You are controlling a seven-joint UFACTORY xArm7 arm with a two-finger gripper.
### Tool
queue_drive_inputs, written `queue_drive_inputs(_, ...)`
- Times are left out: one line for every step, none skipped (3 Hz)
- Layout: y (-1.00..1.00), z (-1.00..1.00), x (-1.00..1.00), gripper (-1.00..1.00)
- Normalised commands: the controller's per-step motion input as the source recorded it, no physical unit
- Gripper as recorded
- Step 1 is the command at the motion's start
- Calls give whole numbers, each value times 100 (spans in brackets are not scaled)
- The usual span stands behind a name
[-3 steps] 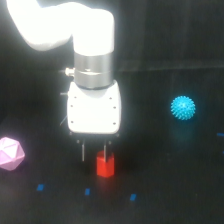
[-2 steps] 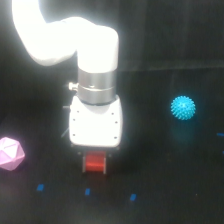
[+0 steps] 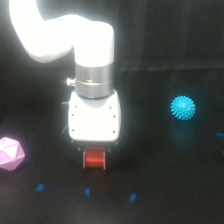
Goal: Pick up the red object from the table
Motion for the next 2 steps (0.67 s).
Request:
queue_drive_inputs(84,-88,-100,90)
queue_drive_inputs(35,-8,63,-100)
